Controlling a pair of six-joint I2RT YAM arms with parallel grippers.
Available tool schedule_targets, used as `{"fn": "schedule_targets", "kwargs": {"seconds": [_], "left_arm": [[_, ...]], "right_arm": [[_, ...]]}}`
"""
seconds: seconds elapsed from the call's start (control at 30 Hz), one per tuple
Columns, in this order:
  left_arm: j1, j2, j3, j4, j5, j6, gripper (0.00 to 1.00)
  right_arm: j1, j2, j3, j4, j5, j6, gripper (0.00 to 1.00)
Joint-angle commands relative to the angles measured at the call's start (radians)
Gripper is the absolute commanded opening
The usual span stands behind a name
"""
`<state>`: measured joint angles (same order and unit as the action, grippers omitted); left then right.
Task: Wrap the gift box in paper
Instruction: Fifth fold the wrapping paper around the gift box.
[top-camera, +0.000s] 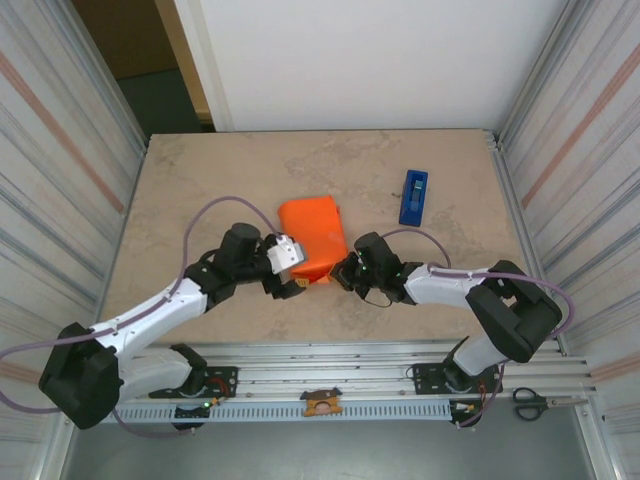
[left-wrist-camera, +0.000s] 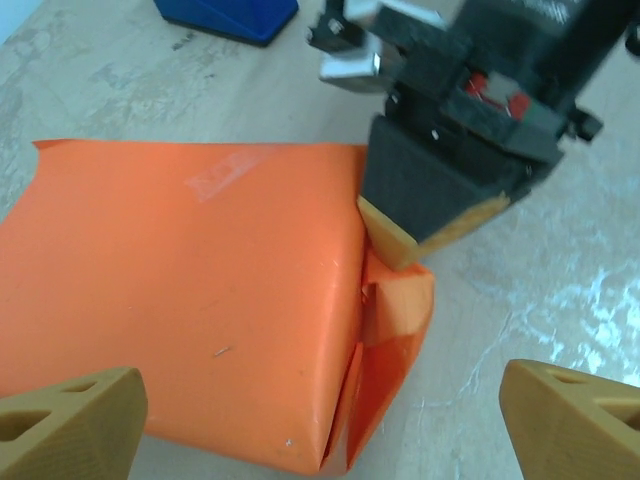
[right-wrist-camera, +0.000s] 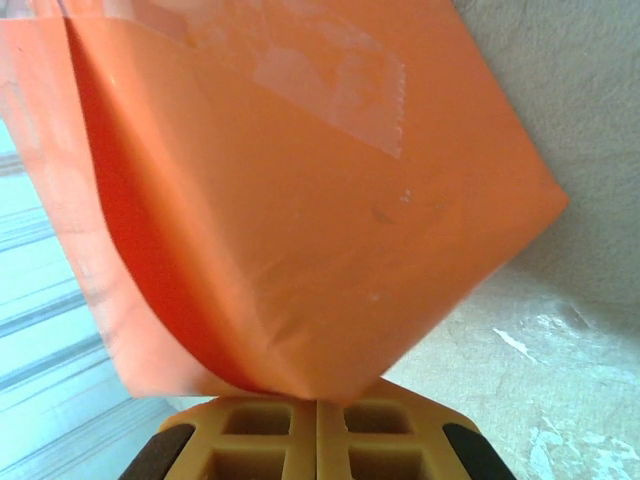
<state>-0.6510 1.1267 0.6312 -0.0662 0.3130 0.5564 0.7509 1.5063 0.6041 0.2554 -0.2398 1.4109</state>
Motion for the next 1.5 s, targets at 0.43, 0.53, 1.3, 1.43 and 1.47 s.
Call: {"fn": "schedule_targets", "kwargs": {"seconds": [0.43, 0.53, 1.3, 1.43, 1.47], "left_arm": [[-0.221, 0.168, -0.034, 0.148, -0.432, 0.178, 0.97], [-0.228, 0.197, -0.033, 0.175, -0.460, 0.163, 0.97], [-0.229, 0.308, 0.014, 0.177, -0.487, 0.058, 0.82], [-0.230, 0.318, 0.030, 0.162, -0.486, 0.046, 0.78], [-0.230, 0.321, 0.034, 0.159, -0.486, 0.046, 0.76]], "right_arm": [[-0.014, -0.003, 0.015, 0.028, -0.027, 0.030, 0.08], [-0.017, -0.002, 0.013, 0.030, -0.030, 0.030, 0.08], [-0.030, -0.013, 0.008, 0.035, -0.043, 0.028, 0.09], [-0.034, -0.021, 0.005, 0.024, -0.044, 0.021, 0.10], [-0.035, -0.025, 0.005, 0.020, -0.043, 0.019, 0.10]]}}
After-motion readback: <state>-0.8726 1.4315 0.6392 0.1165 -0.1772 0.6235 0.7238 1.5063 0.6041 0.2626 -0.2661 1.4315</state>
